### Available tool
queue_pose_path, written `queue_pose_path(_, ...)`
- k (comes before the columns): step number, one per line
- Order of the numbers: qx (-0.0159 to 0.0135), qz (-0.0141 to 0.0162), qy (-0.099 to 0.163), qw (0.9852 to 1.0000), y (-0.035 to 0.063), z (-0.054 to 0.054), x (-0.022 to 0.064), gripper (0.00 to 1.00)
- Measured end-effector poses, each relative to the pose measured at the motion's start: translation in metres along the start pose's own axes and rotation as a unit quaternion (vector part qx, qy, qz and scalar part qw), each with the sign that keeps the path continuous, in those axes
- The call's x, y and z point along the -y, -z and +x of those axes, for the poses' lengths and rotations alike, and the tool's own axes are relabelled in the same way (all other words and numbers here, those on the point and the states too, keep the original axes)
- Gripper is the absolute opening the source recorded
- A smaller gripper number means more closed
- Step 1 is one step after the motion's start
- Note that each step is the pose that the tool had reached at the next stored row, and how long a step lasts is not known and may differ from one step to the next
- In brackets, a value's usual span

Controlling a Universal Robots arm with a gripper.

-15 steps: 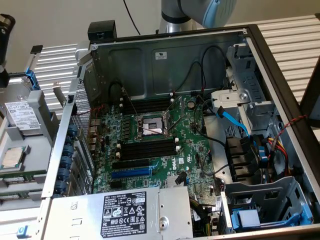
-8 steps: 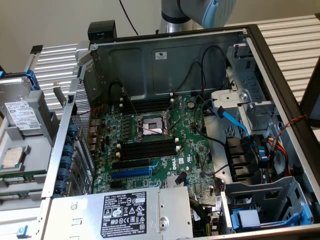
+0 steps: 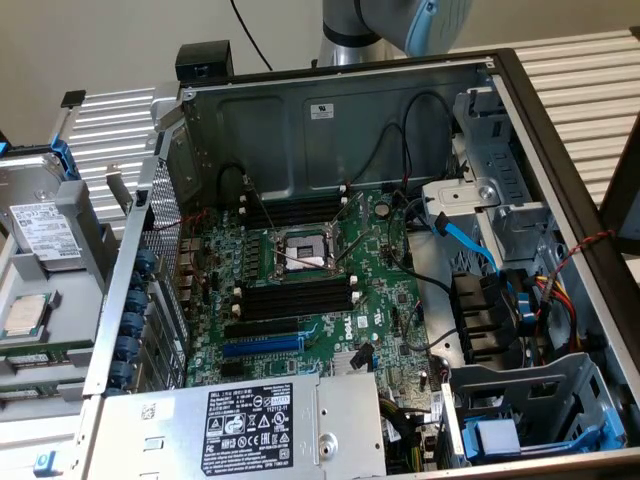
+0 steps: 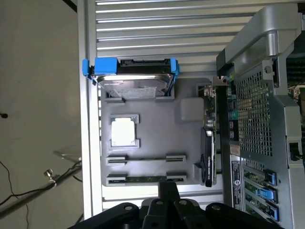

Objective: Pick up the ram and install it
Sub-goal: 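Reach for the ram, then pick up the ram and move it above insertion slot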

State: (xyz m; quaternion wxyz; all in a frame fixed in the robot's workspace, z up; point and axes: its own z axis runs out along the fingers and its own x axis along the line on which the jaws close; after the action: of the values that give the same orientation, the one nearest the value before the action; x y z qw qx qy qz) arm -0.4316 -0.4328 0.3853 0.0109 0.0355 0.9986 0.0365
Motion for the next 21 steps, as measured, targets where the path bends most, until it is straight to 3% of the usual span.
queue_pose_path(21,0.0004,0.0,0.0,1.0,-0.0002,0.0038,0.0003,0.11)
